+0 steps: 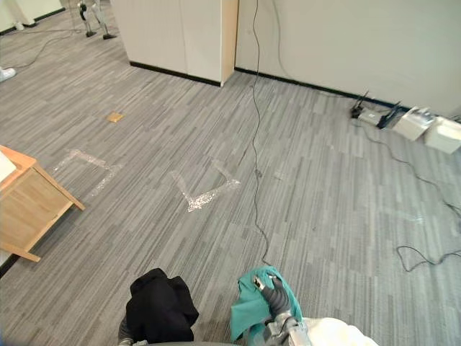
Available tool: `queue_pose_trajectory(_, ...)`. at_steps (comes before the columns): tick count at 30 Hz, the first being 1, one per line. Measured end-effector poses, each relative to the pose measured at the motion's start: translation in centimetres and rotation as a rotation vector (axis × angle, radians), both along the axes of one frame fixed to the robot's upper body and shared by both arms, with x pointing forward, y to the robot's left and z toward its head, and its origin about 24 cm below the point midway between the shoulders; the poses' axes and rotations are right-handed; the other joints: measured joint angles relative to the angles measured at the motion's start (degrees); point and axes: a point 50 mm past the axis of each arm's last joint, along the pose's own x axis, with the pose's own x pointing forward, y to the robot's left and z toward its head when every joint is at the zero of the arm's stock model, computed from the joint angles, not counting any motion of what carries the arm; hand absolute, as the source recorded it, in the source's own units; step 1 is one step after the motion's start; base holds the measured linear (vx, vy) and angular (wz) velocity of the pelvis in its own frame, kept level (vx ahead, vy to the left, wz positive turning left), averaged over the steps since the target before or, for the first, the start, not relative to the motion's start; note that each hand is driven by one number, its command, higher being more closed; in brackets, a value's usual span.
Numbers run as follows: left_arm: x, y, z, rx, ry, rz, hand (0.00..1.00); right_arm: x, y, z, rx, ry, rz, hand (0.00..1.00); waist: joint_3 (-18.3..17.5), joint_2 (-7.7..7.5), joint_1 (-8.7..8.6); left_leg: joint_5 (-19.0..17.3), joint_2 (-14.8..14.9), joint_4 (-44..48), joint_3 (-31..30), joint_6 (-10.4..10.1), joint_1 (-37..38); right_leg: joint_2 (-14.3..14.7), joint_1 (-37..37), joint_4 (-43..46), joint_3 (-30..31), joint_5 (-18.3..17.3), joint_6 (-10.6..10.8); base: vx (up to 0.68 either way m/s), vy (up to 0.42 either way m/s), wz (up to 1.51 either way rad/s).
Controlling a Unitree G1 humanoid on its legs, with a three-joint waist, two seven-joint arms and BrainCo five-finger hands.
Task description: Tidy the bed and pick cloth on bed and put in laundry
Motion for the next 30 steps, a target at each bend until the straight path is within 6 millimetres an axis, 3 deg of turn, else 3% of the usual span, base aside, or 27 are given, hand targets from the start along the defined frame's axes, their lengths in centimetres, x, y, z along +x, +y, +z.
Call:
queue_pose_trajectory(2, 0.3, 0.2, 0.3, 0.01, -0.042, -0.006, 1.0, 0.2, -0.5, 0.1, -0.01, -0.001, 0.008, 1.0, 0.5, 0.78, 0.56, -2.7, 2.0, 12.1, 0.1, 0.3, -6.2, 2.4, 6.1, -4.4, 0.0, -1.0, -0.7, 0.43, -0.217, -0.11)
queue_pose_trajectory(4, 0.6, 0.2, 0.6, 0.012, -0.068, -0.01, 1.0, 0.2, -1.2, 0.2, -0.02, -0.008, -0.002, 1.0, 0.8, -0.07, 1.5, -4.9, -0.1, 12.8, 0.2, 0.2, -10.9, 2.5, 11.1, -7.8, 0.4, -1.9, -1.8, 0.35, -0.159, -0.26)
queue_pose_trajectory(6, 1.0, 0.1, 1.0, 0.006, -0.095, -0.019, 1.0, 0.3, -2.4, 0.4, -0.027, -0.021, -0.024, 1.0, 0.8, -0.17, 1.4, -7.5, -3.2, 0.9, 4.0, -0.4, -15.5, 2.6, 16.8, -12.9, 1.0, -2.2, -1.3, 0.42, -0.139, -0.23)
queue_pose_trajectory(7, 1.0, 0.0, 1.0, 0.005, -0.096, -0.02, 1.0, 0.3, -2.5, 0.4, -0.028, -0.022, -0.025, 1.0, 0.9, -0.23, 1.41, -7.6, -3.5, -0.9, 4.6, -0.4, -15.7, 2.6, 17.3, -13.3, 1.0, -2.0, -1.0, 0.5, -0.086, -0.18)
queue_pose_trajectory(8, 1.2, -0.1, 1.1, 0.0, -0.101, -0.022, 1.0, 0.1, -2.8, 0.5, -0.032, -0.018, -0.023, 1.0, 1.1, -0.59, 1.32, -7.6, -5.3, -12.5, 8.1, -0.2, -15.9, 2.2, 19.9, -15.1, 1.3, -2.3, -0.4, 0.35, -0.027, -0.12)
queue_pose_trajectory(10, 1.4, -0.5, 1.2, -0.015, -0.101, -0.019, 1.0, -0.1, -3.0, 0.5, -0.033, -0.013, -0.031, 1.0, 1.1, -0.61, 1.26, -4.9, -7.7, -25.1, 11.4, 0.1, -15.7, 2.0, 22.4, -16.8, 1.1, -2.8, 0.4, 0.52, -0.003, -0.05)
queue_pose_trajectory(12, 1.8, -1.0, 1.2, -0.042, -0.103, -0.017, 1.0, -0.8, -3.1, 0.3, -0.03, 0.002, -0.042, 1.0, 1.1, -0.61, 1.39, 4.1, -9.4, -40.9, 18.1, 0.7, -15.6, 2.4, 27.4, -20.5, 0.0, -3.5, 3.0, 0.5, 0.044, 0.08)
queue_pose_trajectory(13, 1.8, -1.1, 1.2, -0.045, -0.103, -0.017, 1.0, -1.0, -3.1, 0.3, -0.033, 0.004, -0.038, 1.0, 1.1, -0.62, 1.46, 6.2, -9.4, -42.4, 19.7, 1.1, -15.8, 2.6, 28.7, -21.3, -0.3, -4.2, 4.1, 0.43, 0.067, 0.06)
queue_pose_trajectory(14, 1.8, -0.9, 1.2, -0.049, -0.1, -0.006, 1.0, -1.3, -2.9, 0.1, -0.037, 0.015, -0.029, 1.0, 0.7, -1.06, 1.63, 10.4, -9.5, -40.6, 21.1, 5.7, -16.2, 2.3, 30.9, -22.0, -0.7, -5.5, 6.4, 0.47, 0.081, 0.11)
queue_pose_trajectory(15, 1.8, -0.4, 1.3, -0.046, -0.1, 0.0, 1.0, -1.3, -2.4, 0.0, -0.035, 0.025, -0.015, 1.0, -0.5, -2.66, 1.72, 7.2, -11.3, -38.6, 21.4, 9.1, -16.8, 0.0, 31.0, -21.2, -0.8, -6.3, 7.9, 0.49, 0.089, 0.12)
queue_pose_trajectory(16, 1.9, -0.3, 1.2, -0.047, -0.091, 0.004, 1.0, -1.3, -2.3, 0.0, -0.045, 0.029, -0.002, 1.0, -1.3, -2.75, 1.89, 5.5, -11.6, -37.5, 21.7, 9.6, -17.3, -0.9, 30.4, -19.8, -0.8, -6.3, 9.0, 0.54, 0.117, 0.11)
queue_pose_trajectory(17, 2.1, 0.0, 1.1, -0.048, -0.079, 0.027, 1.0, -1.2, -2.2, -0.1, -0.062, 0.036, 0.024, 1.0, -1.9, -2.72, 2.41, 3.1, -11.6, -34.8, 21.8, 12.2, -18.0, -2.5, 28.6, -15.1, -0.3, -5.8, 10.8, 0.54, 0.158, 0.07)
queue_pose_trajectory(19, 2.2, 0.6, 1.1, -0.048, -0.078, 0.082, 1.0, -0.7, -1.6, 0.0, -0.078, 0.036, 0.064, 1.0, -2.2, -3.01, 3.1, -1.0, -11.5, -30.8, 21.5, 13.3, -17.2, -5.4, 24.6, -1.5, 0.7, -4.9, 12.7, 0.54, 0.183, 0.18)
queue_pose_trajectory(20, 2.1, 1.2, 1.2, -0.031, -0.076, 0.102, 1.0, -0.2, -1.0, 0.1, -0.08, 0.022, 0.095, 1.0, -2.1, -4.26, 3.16, -3.6, -12.4, -30.6, 19.9, 12.8, -15.3, -8.7, 19.5, 12.6, 1.5, -0.5, 13.1, 0.53, 0.163, 0.52)
queue_pose_trajectory(21, 2.0, 1.6, 1.1, -0.021, -0.067, 0.114, 1.0, 0.3, -0.4, 0.2, -0.08, 0.01, 0.119, 1.0, -1.8, -5.47, 2.89, -5.4, -13.2, -30.5, 18.1, 12.4, -12.7, -12.0, 14.1, 26.8, 3.3, 2.2, 11.7, 0.62, 0.153, 0.62)
queue_pose_trajectory(23, 1.6, 1.9, 0.9, 0.005, -0.032, 0.13, 1.0, 0.0, -0.3, 0.0, -0.079, 0.021, 0.126, 1.0, -1.7, -5.35, 2.84, -6.8, -13.1, -31.3, 14.5, 12.2, -7.4, -14.2, 10.1, 37.5, 2.9, 1.1, 10.1, 0.48, 0.082, 0.75)
queue_pose_trajectory(25, 1.3, 2.1, 1.0, 0.023, -0.022, 0.153, 1.0, -0.5, 0.1, -0.2, -0.075, 0.03, 0.139, 1.0, -1.7, -4.91, 2.59, -6.9, -12.6, -33.8, 10.4, 12.2, -2.8, -13.6, 6.4, 36.8, 2.4, 0.1, 8.6, 0.42, 0.024, 1.1)
queue_pose_trajectory(27, 1.7, 2.5, 1.3, 0.04, -0.034, 0.172, 1.0, -0.9, 0.5, -0.2, -0.074, 0.023, 0.148, 1.0, -2.1, -5.54, 2.53, -7.4, -12.4, -36.0, 6.0, 11.3, -0.2, -12.7, 2.4, 30.3, 2.1, -1.2, 9.0, 0.42, -0.041, 1.26)
queue_pose_trajectory(30, 2.3, 2.7, 1.4, 0.043, -0.043, 0.183, 1.0, -0.9, 0.5, -0.4, -0.089, 0.026, 0.125, 1.0, -1.8, -4.78, 2.35, -8.1, -12.0, -37.2, -1.7, 9.5, 2.8, -9.8, -0.8, 11.5, 2.7, -1.5, 10.2, 0.33, -0.097, 1.28)
